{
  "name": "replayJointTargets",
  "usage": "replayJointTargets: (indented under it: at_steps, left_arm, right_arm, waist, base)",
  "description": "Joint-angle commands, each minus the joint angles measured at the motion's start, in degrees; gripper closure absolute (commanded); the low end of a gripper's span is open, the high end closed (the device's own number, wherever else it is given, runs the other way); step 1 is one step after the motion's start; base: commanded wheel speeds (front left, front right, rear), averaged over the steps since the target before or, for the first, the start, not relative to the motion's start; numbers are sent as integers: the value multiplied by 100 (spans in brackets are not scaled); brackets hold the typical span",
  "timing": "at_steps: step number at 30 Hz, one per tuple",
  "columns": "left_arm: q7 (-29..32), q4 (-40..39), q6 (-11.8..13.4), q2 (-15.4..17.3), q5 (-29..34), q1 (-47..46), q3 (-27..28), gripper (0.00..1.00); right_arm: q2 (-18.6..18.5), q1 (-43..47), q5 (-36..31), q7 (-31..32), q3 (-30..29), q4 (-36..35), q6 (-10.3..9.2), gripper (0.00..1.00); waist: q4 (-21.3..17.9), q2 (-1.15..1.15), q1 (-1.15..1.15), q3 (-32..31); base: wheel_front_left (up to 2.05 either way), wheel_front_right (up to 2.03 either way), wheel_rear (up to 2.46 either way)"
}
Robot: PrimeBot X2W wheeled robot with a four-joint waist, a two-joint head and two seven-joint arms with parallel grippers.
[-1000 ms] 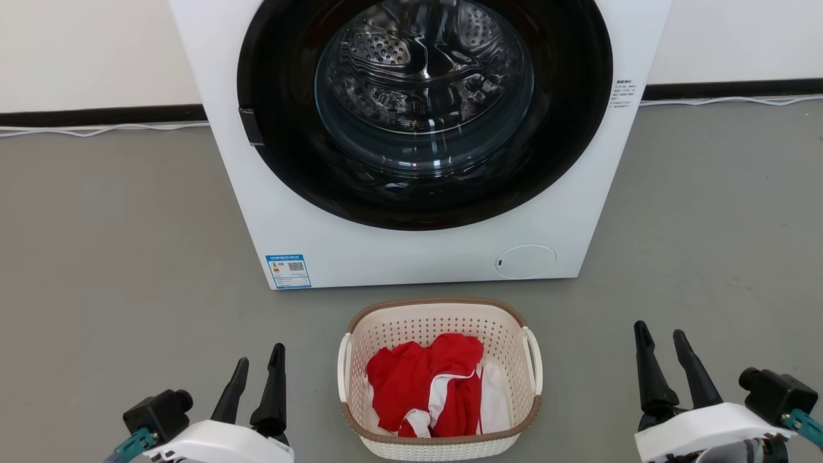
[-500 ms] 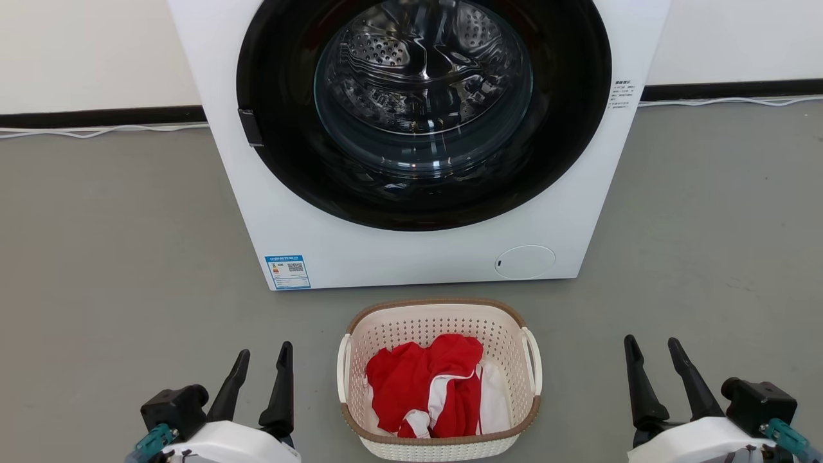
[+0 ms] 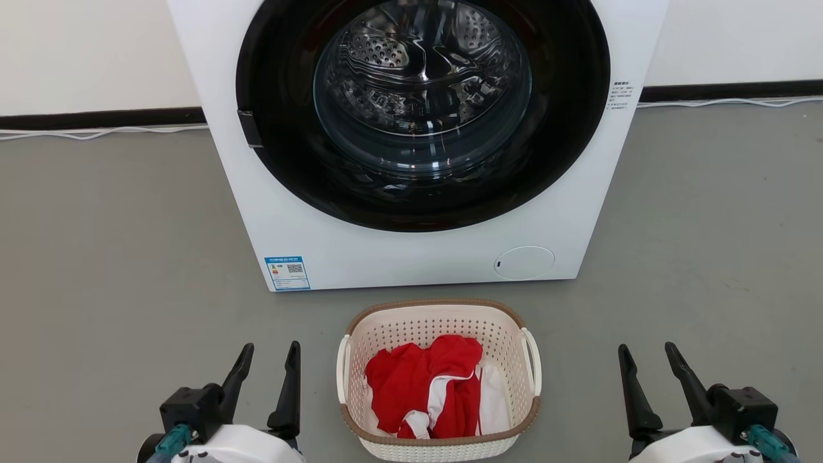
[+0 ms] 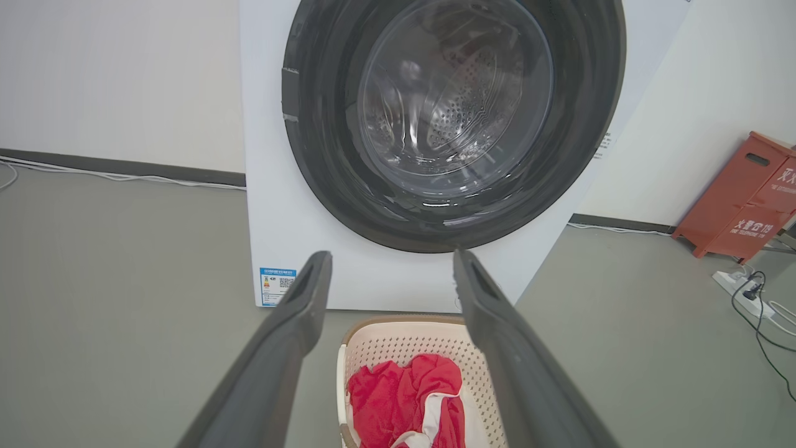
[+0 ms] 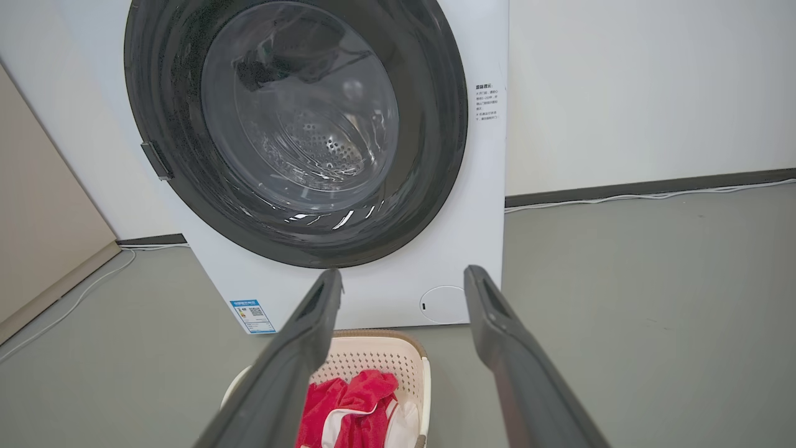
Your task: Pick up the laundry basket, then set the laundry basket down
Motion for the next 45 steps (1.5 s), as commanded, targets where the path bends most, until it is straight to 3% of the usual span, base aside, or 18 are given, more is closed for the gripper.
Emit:
replayJointTargets:
  at_steps: [1,8,45]
  left_arm:
    - [-102,-122,-28,55,188,-283,122,0]
    - [-236,72,96,60,577,-320,86,0]
    - [-240,356,133,60,492,-471,26,0]
  right_arm:
    - [-60,-161,-221,-131,104,-93,38,0]
    - [-36,-177,-692,-265,55,-10,41,0]
    - [7,-254,-717,-269,4,73,41,0]
  waist:
    - [-1,0,0,2]
    - [-7,0,0,-5]
    - [13,0,0,188]
  base:
    - [0,0,0]
    - [0,0,0]
    - [0,0,0]
